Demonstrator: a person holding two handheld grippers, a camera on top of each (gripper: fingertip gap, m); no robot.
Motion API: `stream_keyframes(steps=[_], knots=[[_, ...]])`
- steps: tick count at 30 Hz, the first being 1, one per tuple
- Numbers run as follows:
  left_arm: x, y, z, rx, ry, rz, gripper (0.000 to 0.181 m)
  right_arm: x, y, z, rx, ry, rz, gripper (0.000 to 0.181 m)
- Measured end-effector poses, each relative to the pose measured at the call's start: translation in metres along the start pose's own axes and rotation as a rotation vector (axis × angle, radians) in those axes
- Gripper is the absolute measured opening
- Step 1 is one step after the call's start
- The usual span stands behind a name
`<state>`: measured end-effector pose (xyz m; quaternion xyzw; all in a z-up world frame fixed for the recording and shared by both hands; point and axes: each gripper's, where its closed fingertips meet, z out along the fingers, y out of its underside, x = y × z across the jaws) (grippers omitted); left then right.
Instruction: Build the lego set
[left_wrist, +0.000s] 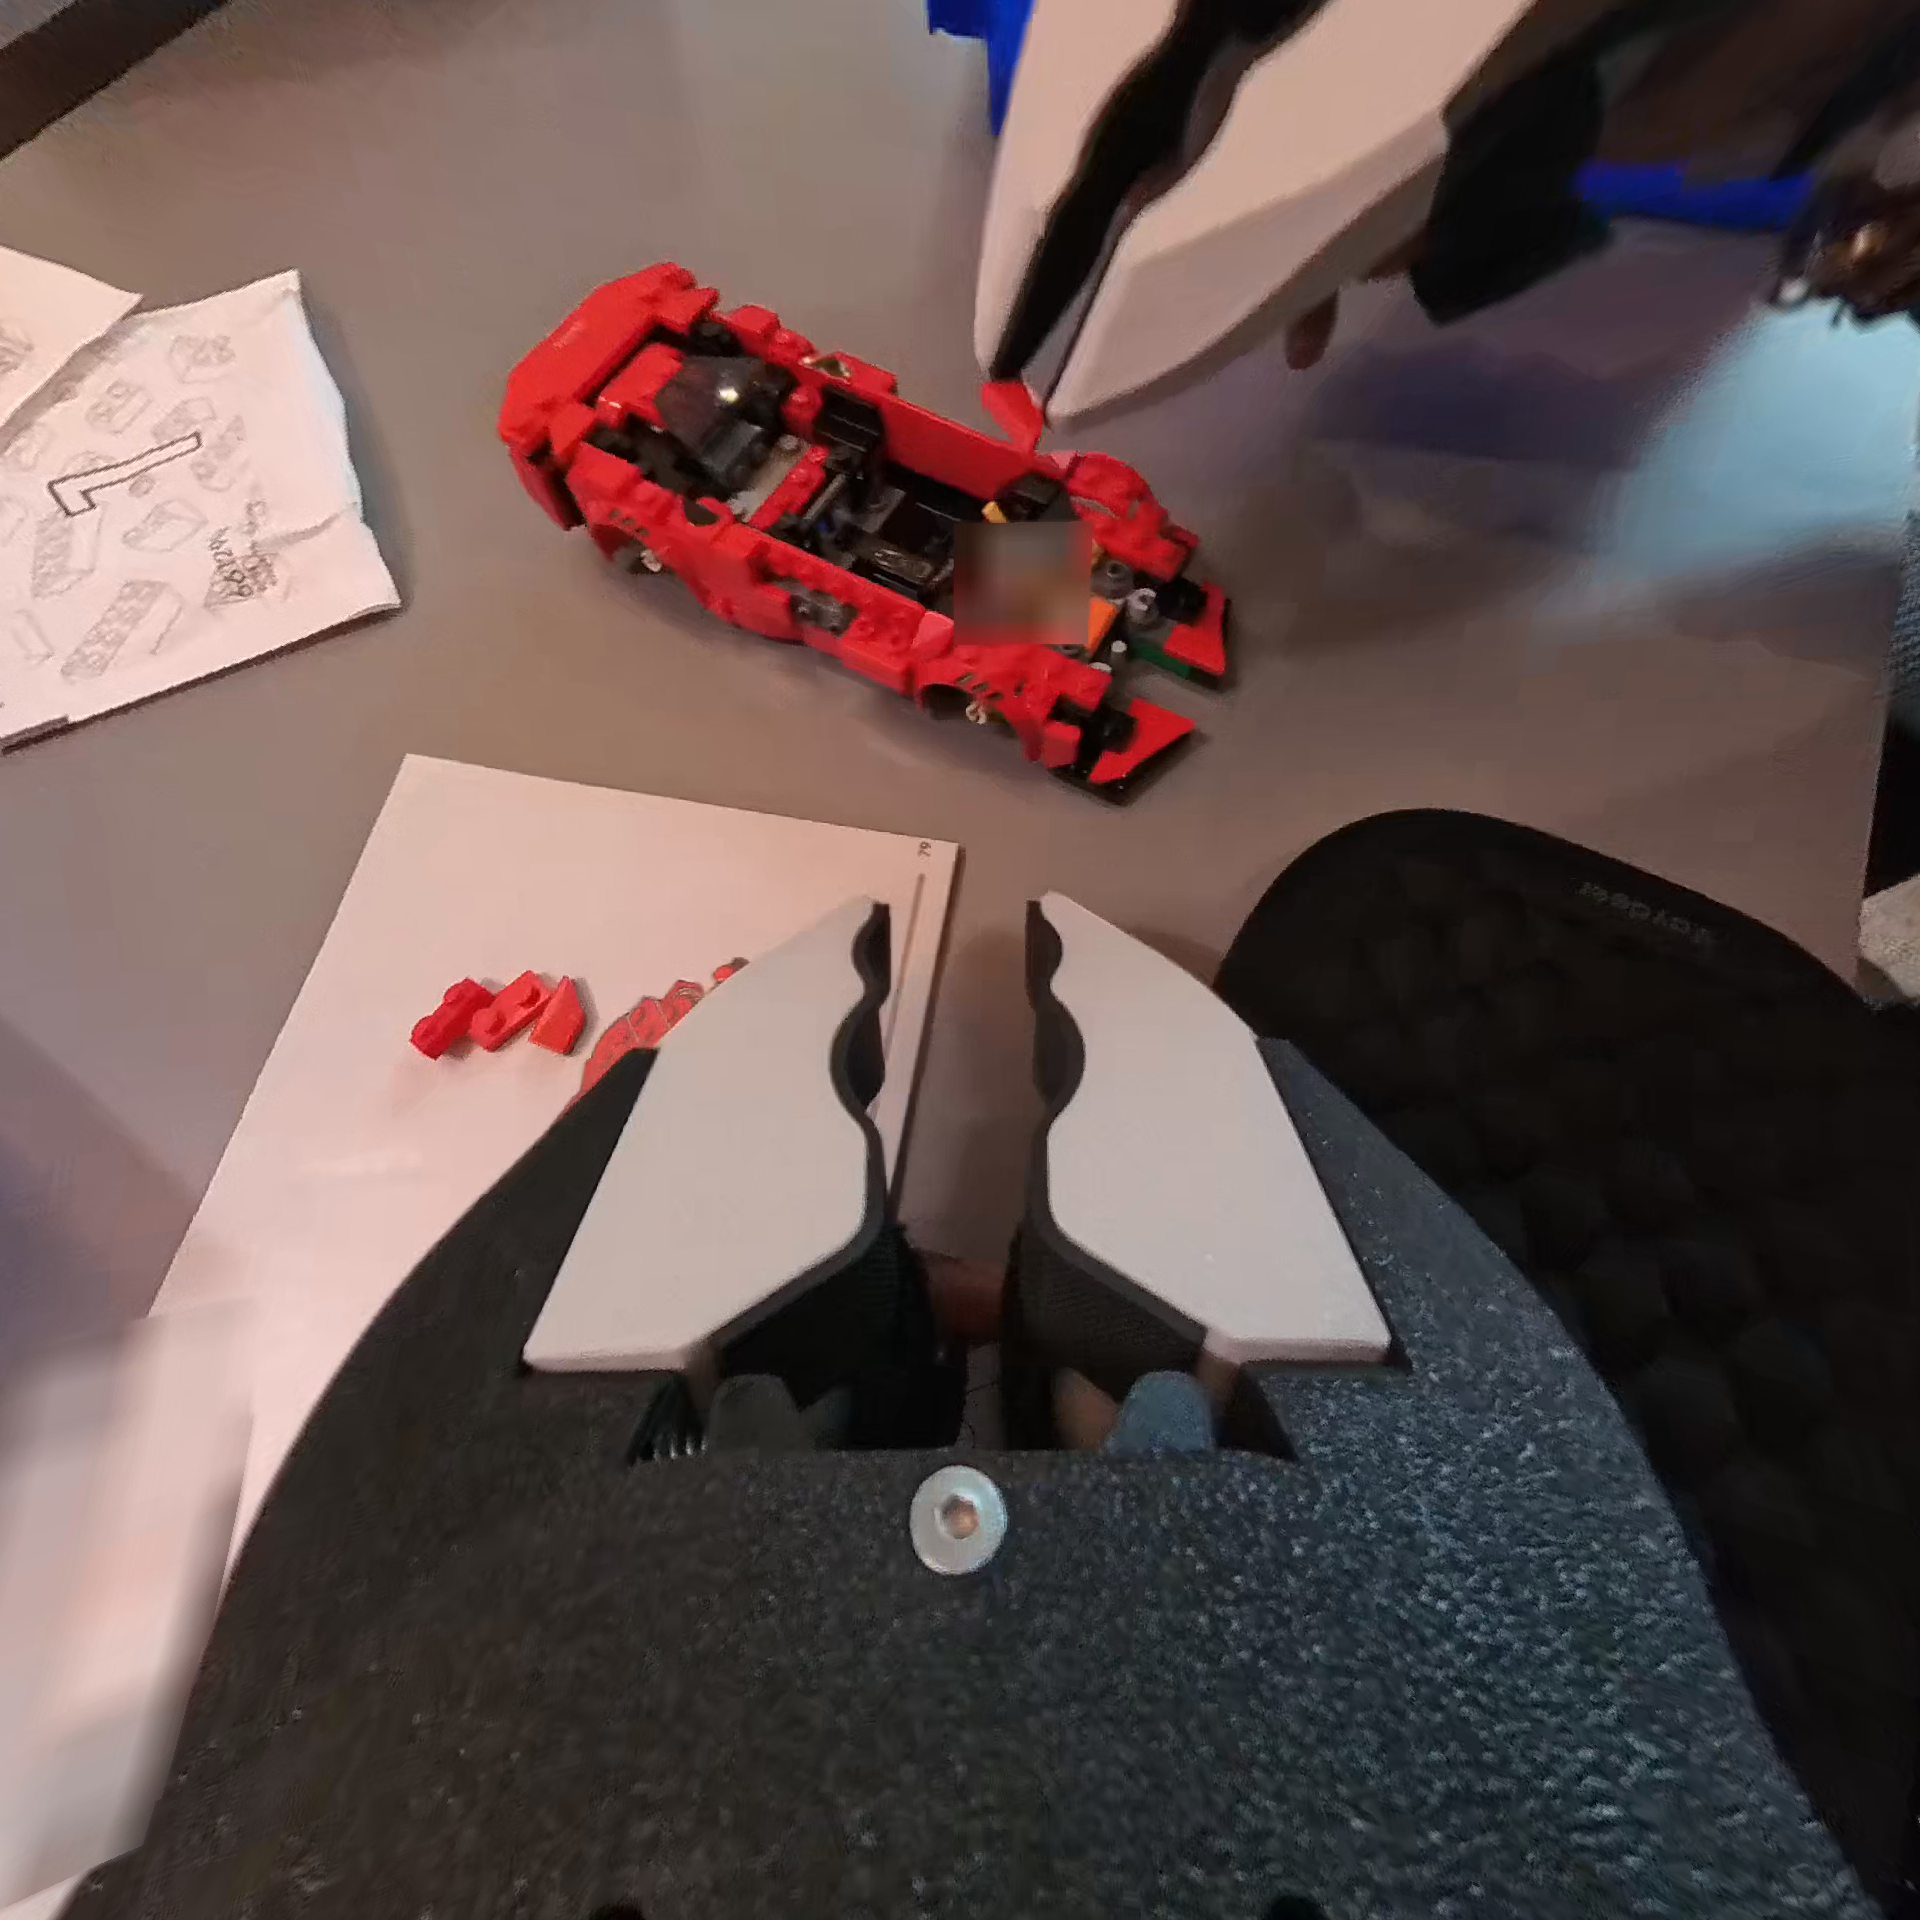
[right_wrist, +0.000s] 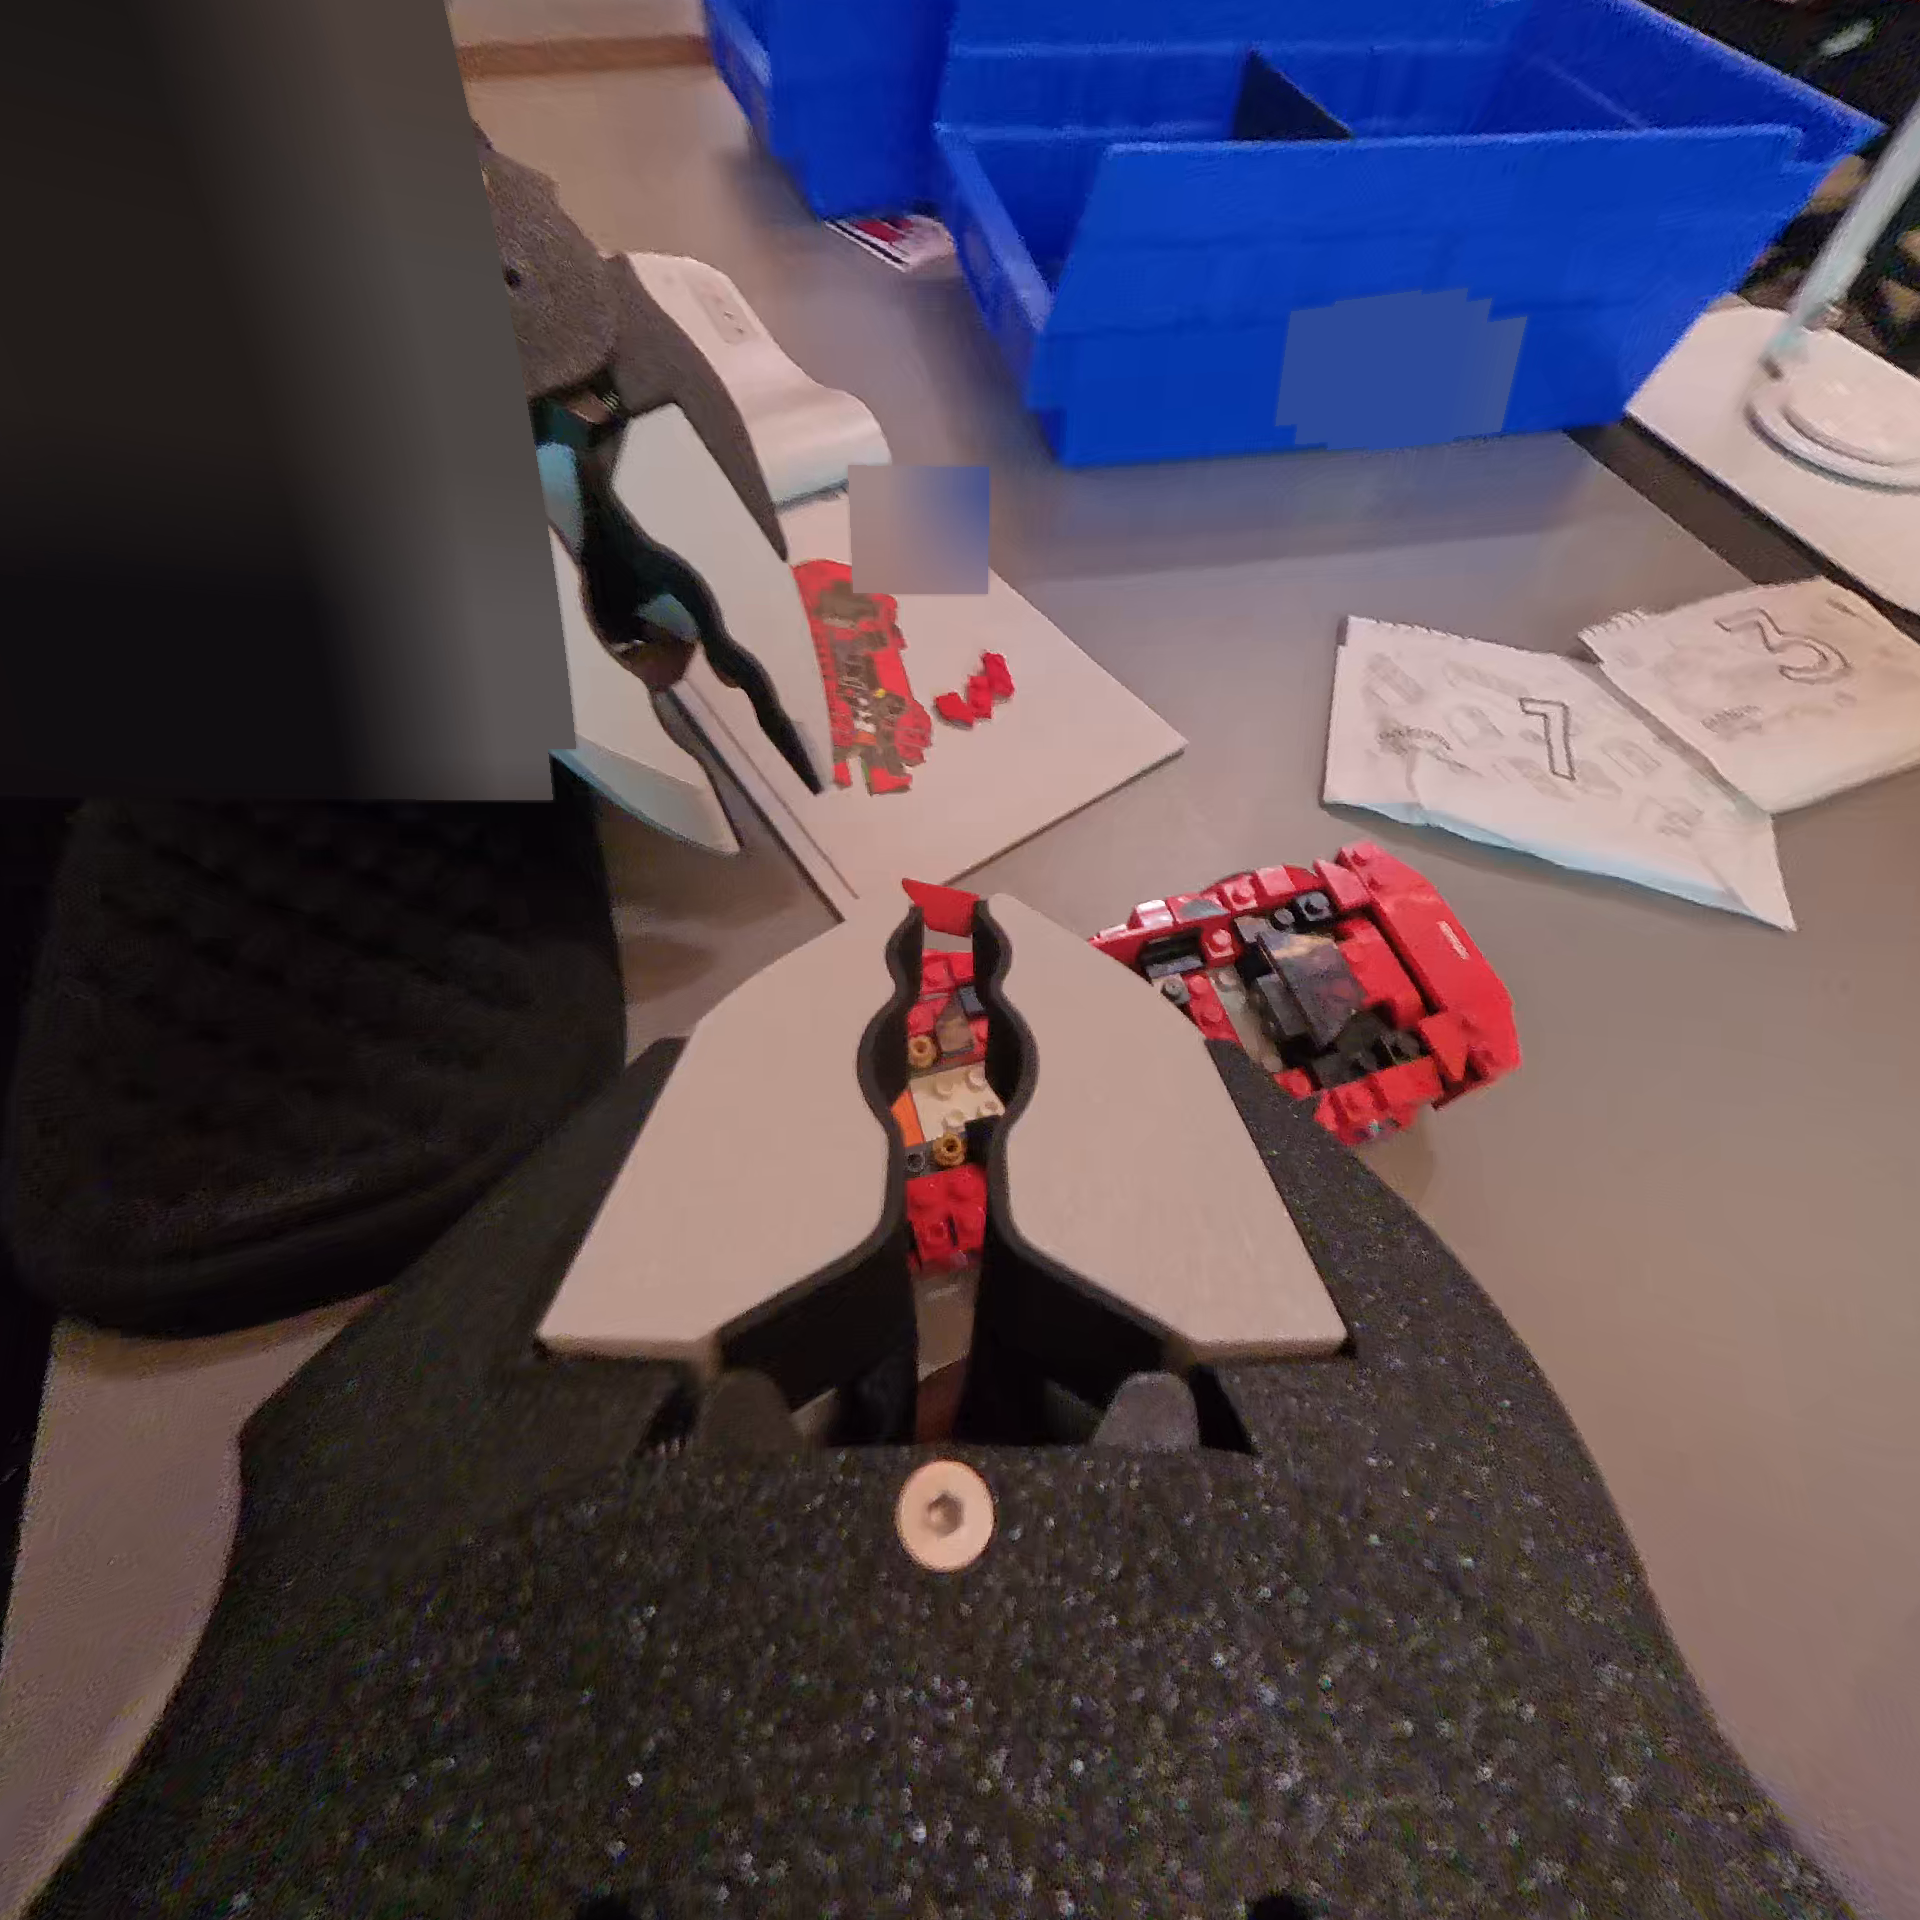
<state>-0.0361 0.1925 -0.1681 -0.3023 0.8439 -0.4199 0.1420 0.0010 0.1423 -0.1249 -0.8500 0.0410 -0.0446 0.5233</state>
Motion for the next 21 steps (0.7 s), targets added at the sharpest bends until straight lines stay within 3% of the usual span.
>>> stream_keyframes(steps=[4,9,12,21], knots=[[0.002,-0.004,0.000,0.037,0.028,-0.046,0.024,-0.001,0.007,0.001,-0.009,0.100,0.038,0.009],[0.006,-0.009,0.002,0.068,0.067,-0.087,0.018,-0.009,0.014,0.002,-0.012,0.112,0.063,0.009],[0.008,-0.011,0.005,0.072,0.060,-0.071,0.014,-0.001,0.023,0.001,-0.064,0.172,0.103,0.009],[0.012,-0.019,0.012,0.065,-0.031,0.051,0.002,-0.010,0.022,0.008,-0.050,0.158,0.161,0.009]])
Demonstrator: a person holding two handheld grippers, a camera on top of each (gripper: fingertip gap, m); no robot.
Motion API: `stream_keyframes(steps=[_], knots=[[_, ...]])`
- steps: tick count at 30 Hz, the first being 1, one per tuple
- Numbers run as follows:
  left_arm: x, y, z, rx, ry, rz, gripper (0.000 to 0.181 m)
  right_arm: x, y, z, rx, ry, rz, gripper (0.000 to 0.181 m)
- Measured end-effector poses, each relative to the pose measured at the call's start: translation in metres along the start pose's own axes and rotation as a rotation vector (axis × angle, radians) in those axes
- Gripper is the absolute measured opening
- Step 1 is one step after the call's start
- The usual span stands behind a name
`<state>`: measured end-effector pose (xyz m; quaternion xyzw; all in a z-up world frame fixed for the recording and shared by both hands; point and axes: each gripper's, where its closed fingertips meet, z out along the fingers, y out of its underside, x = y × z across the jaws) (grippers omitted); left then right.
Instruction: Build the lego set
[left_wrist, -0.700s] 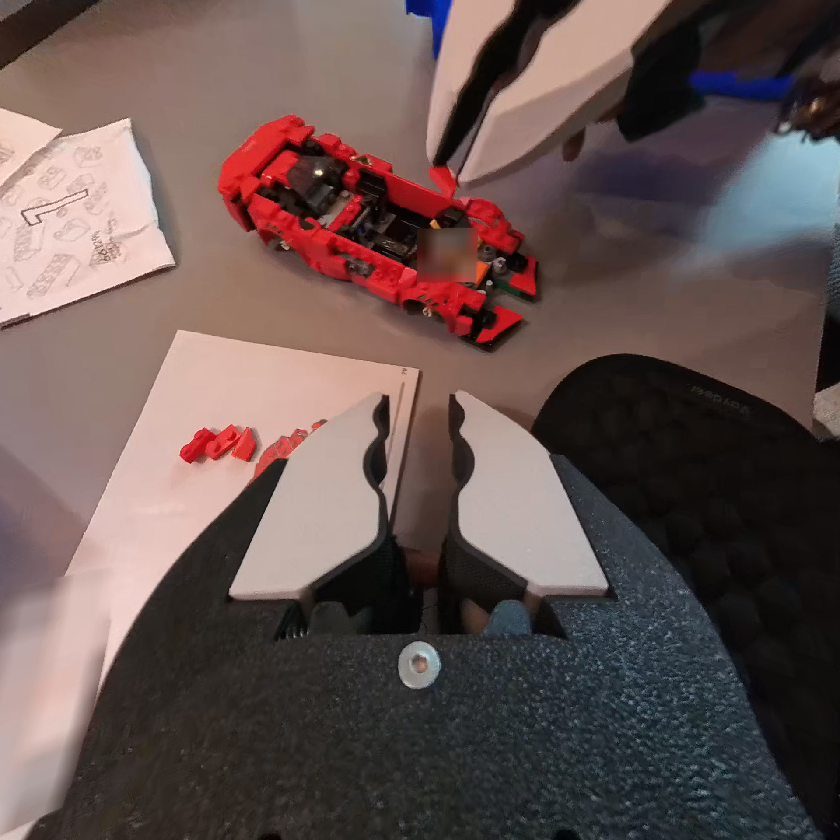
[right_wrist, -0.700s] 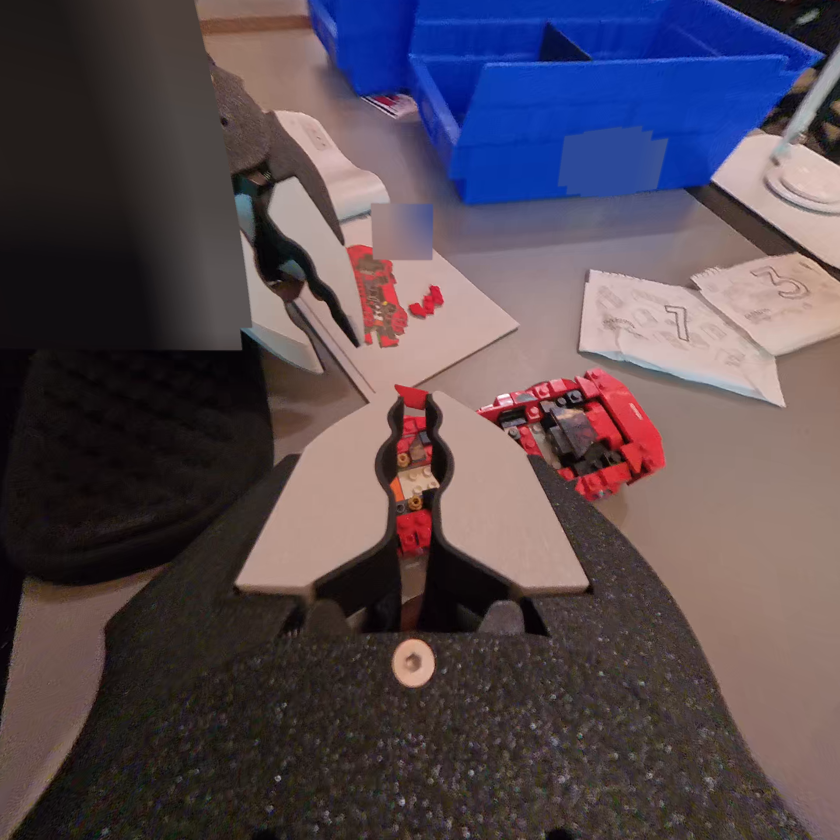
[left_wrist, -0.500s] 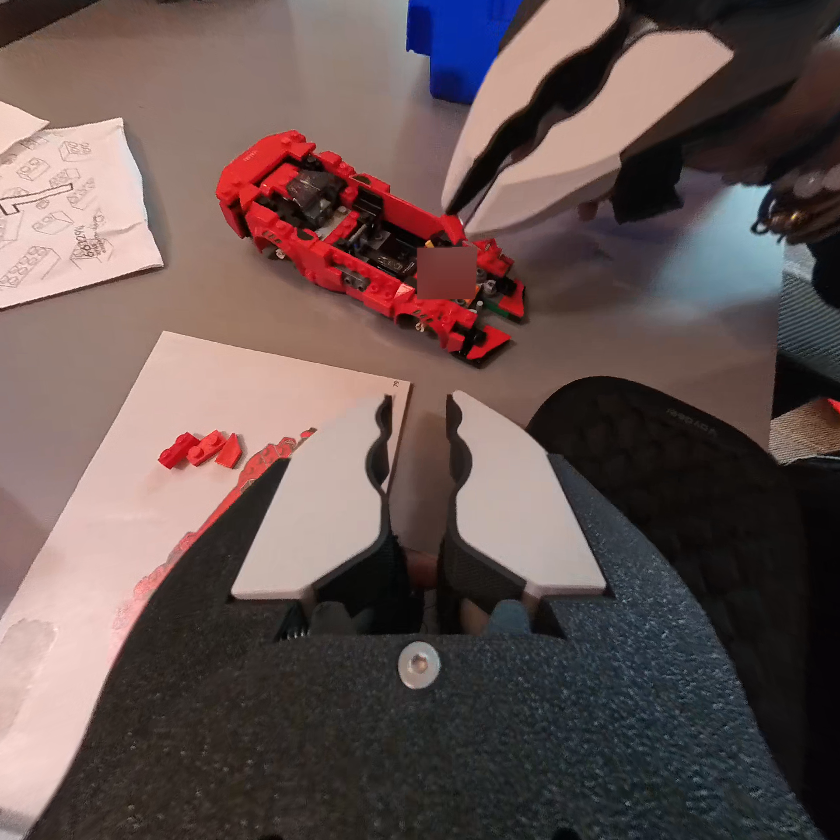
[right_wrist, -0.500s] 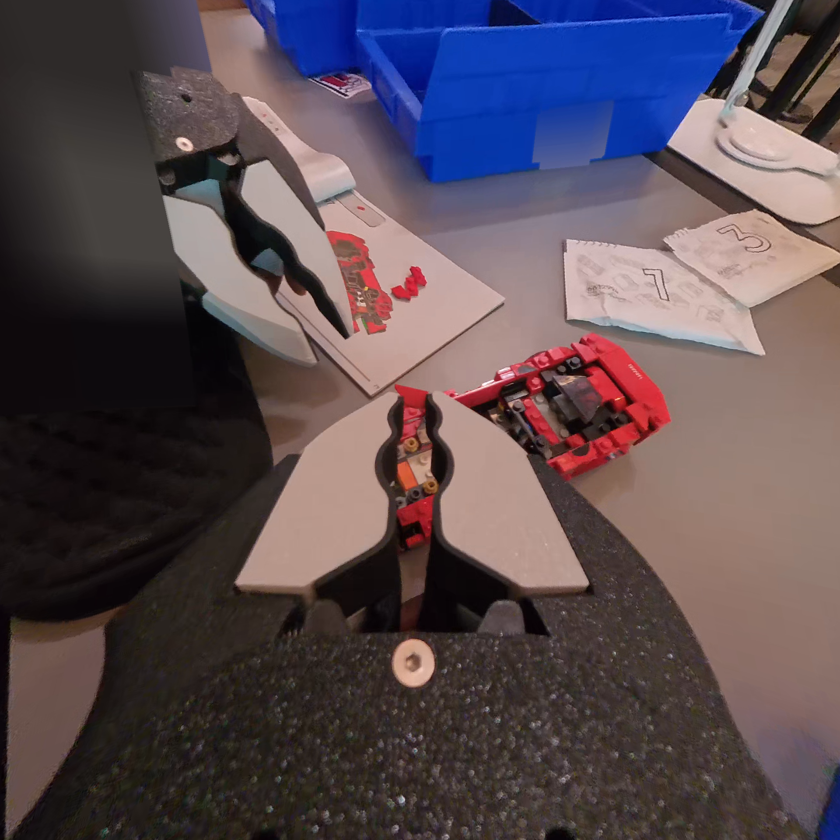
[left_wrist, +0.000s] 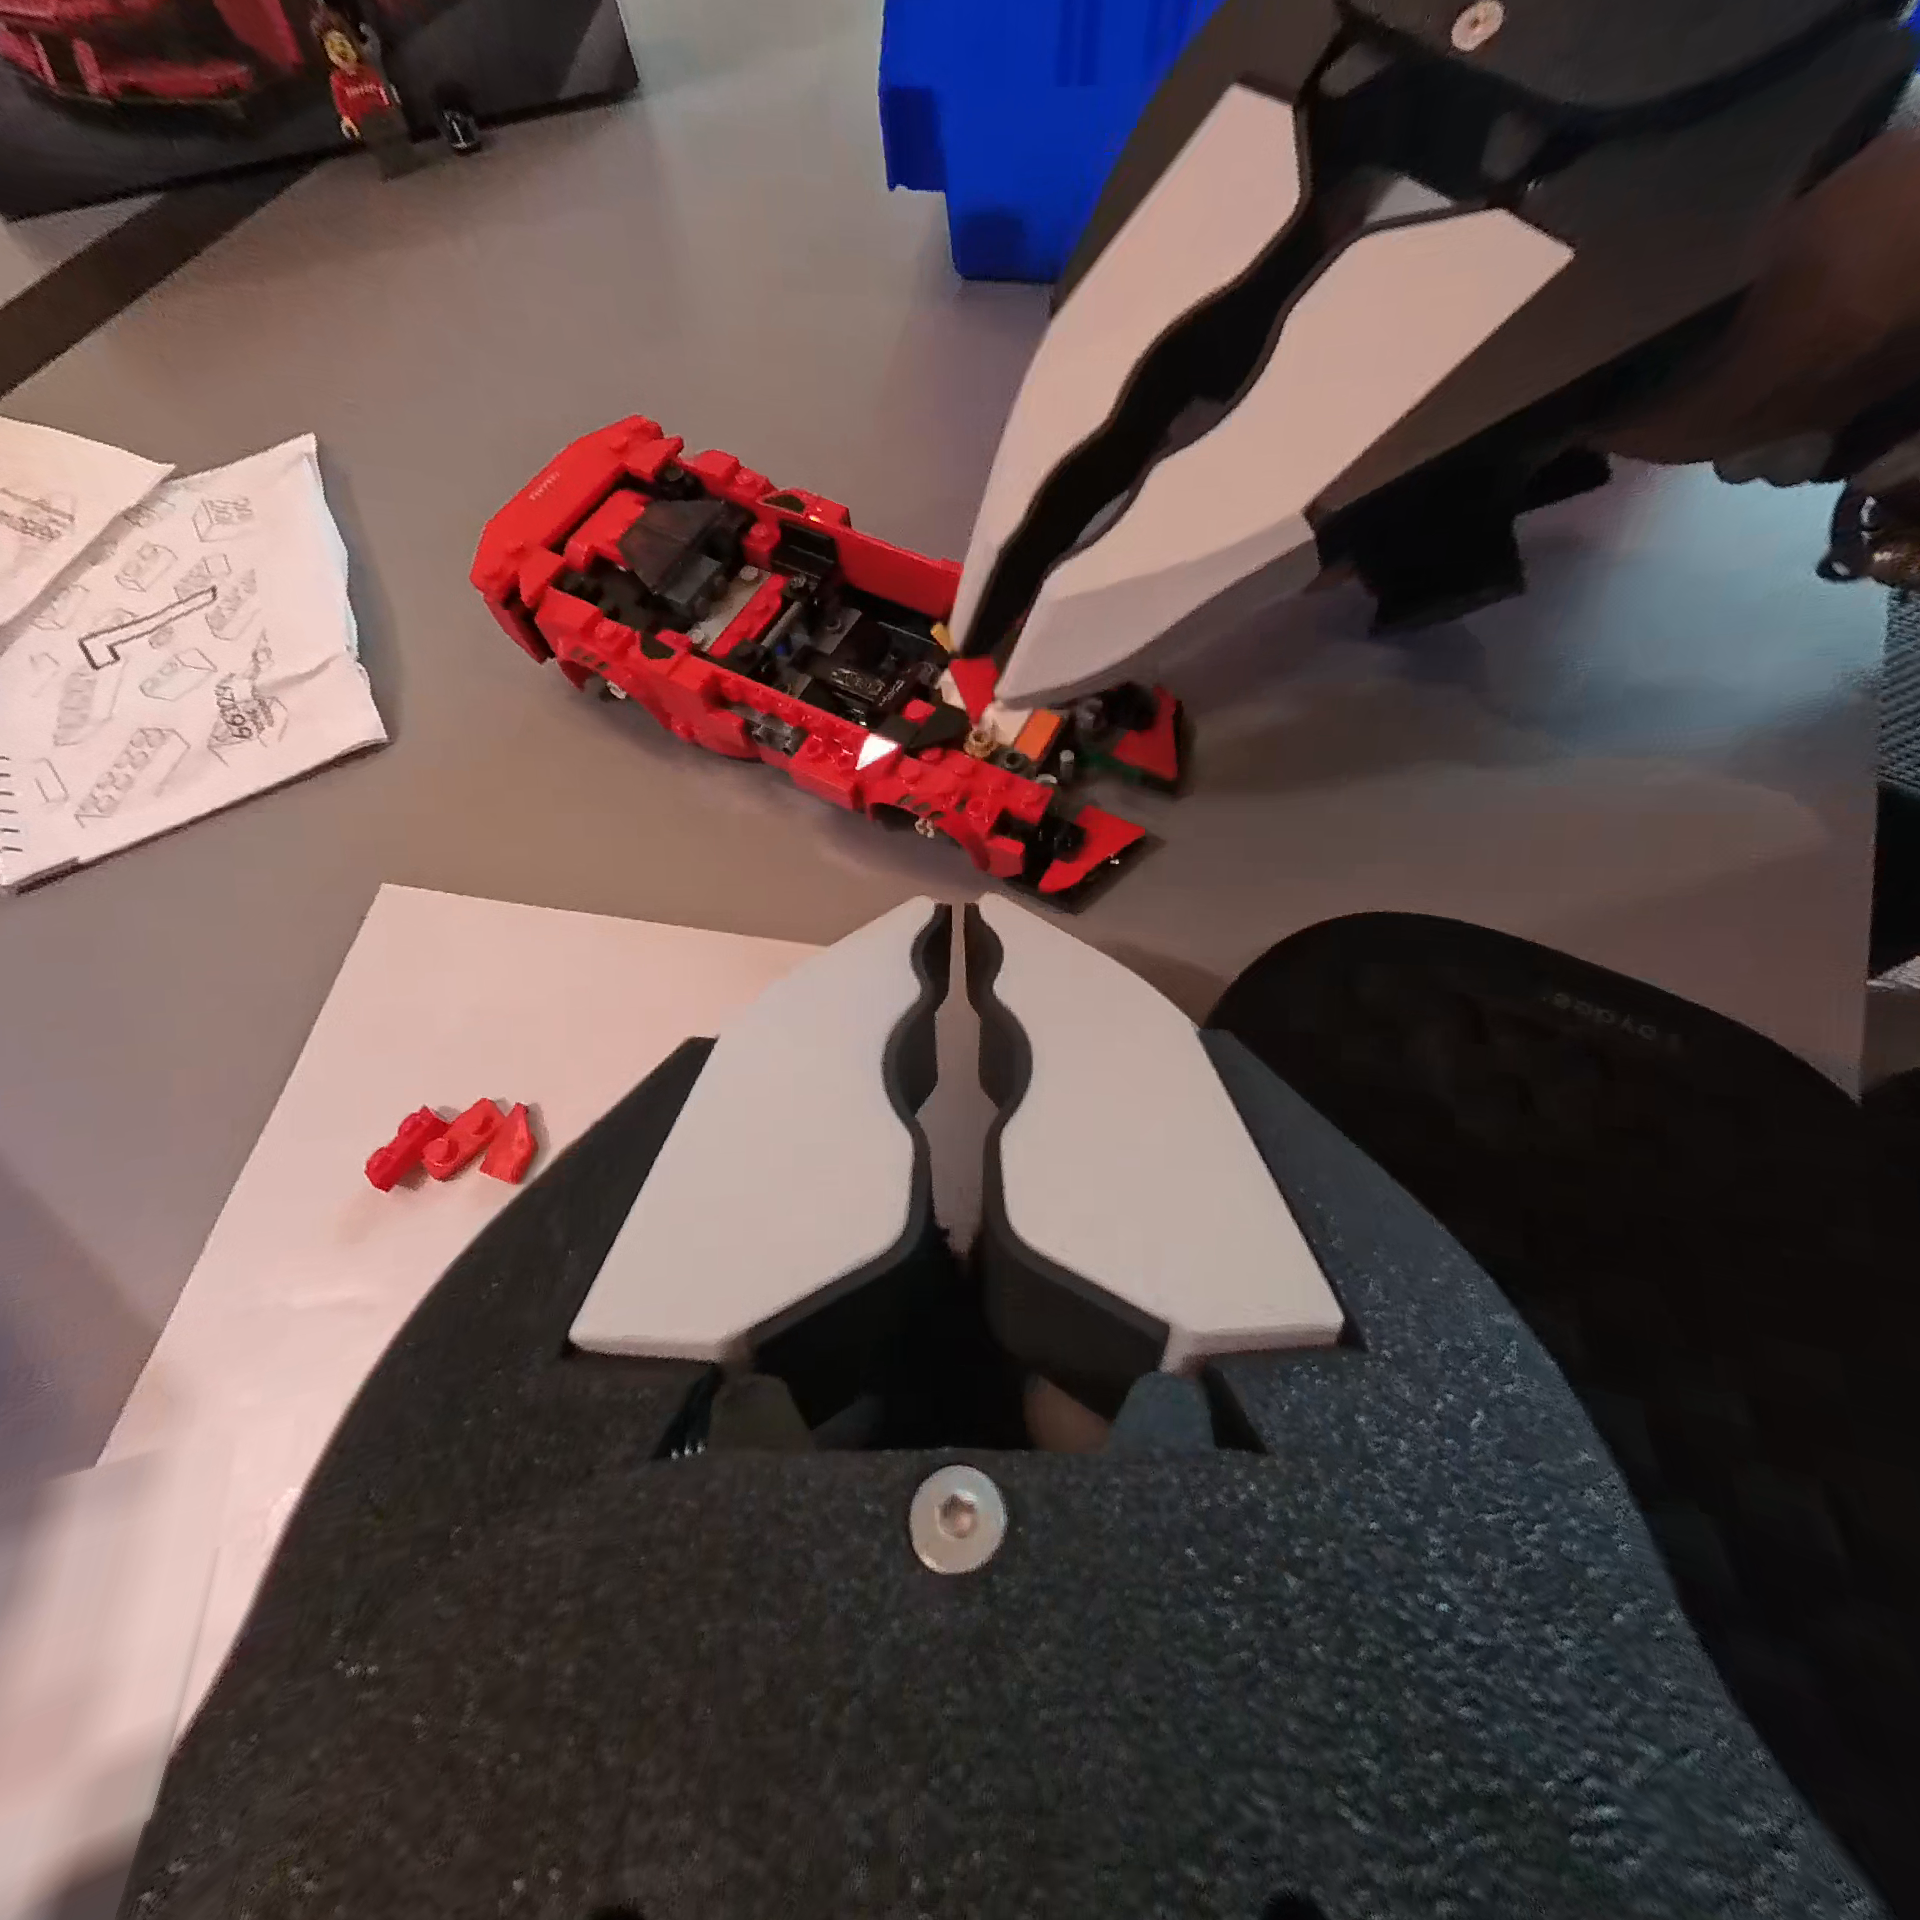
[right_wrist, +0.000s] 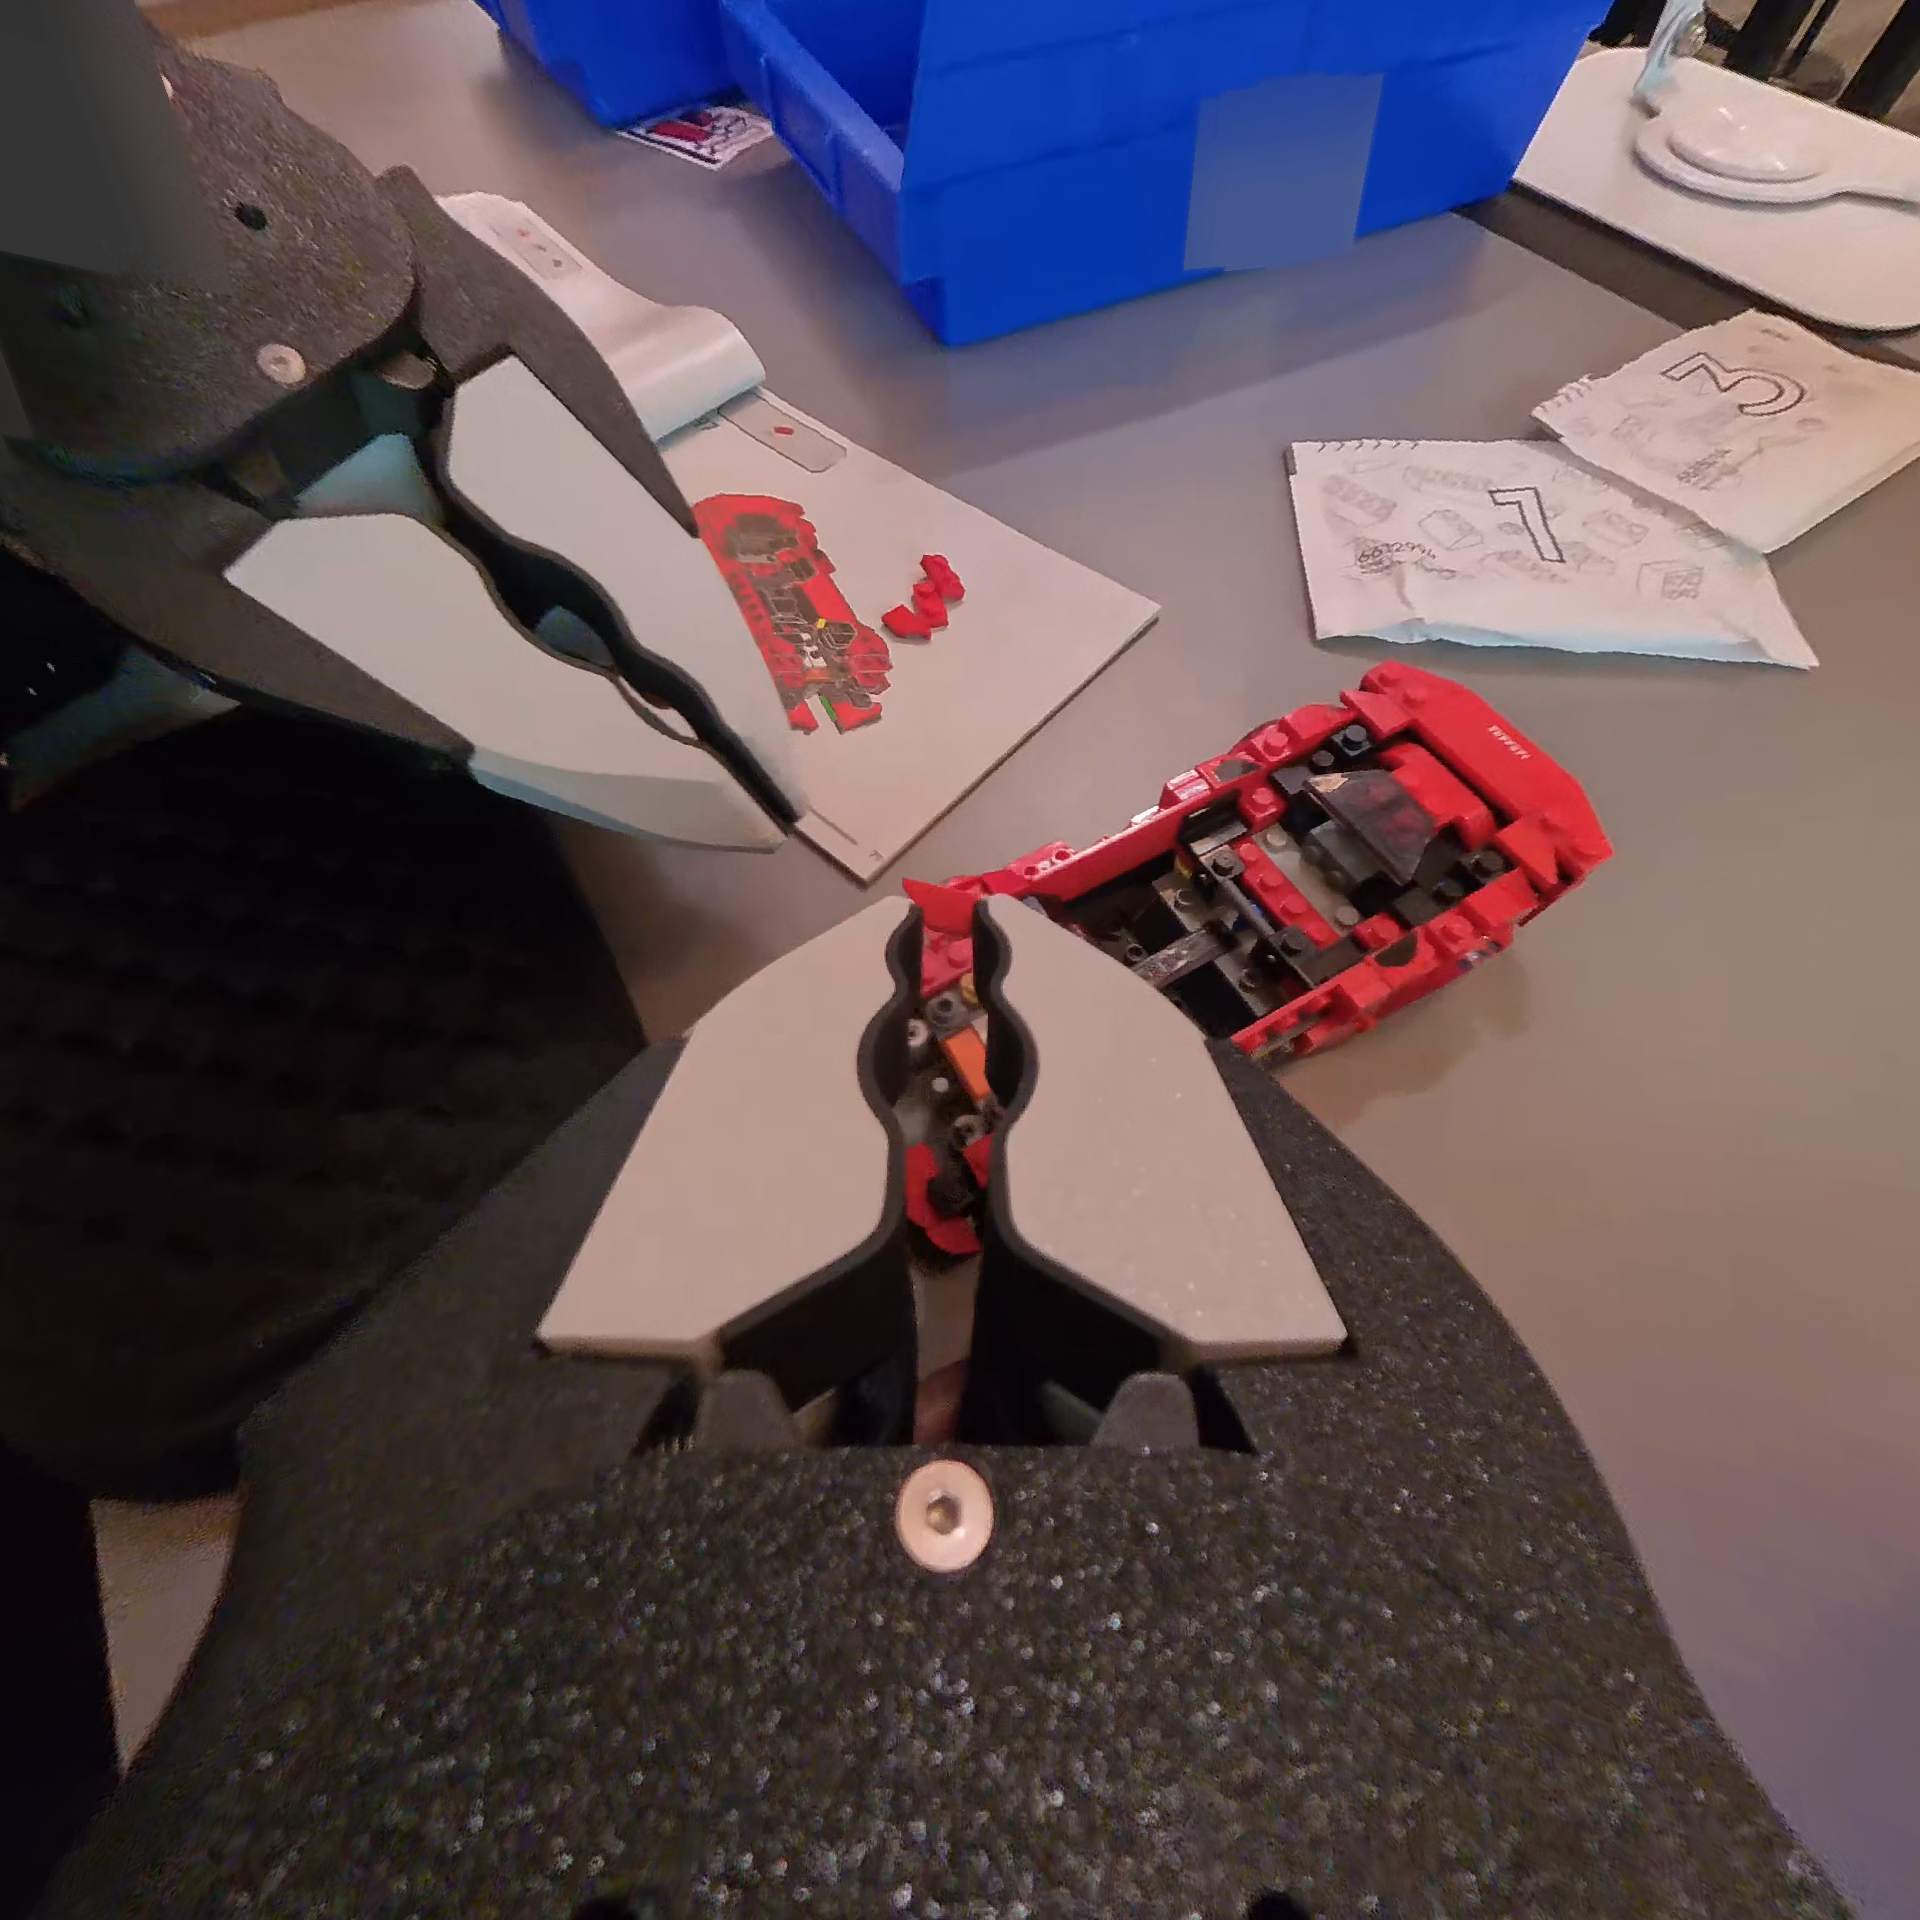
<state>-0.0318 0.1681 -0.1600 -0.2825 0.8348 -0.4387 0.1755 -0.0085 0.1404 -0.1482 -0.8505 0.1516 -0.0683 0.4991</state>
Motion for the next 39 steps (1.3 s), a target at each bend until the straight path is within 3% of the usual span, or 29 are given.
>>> stream_keyframes(steps=[7,39], knots=[[0.007,-0.009,0.003,0.023,-0.076,0.145,0.005,-0.004,-0.001,-0.004,0.029,-0.013,0.063,0.009],[0.012,-0.008,0.008,0.020,-0.044,0.146,0.007,-0.002,-0.001,-0.001,0.011,0.032,0.047,0.009]])
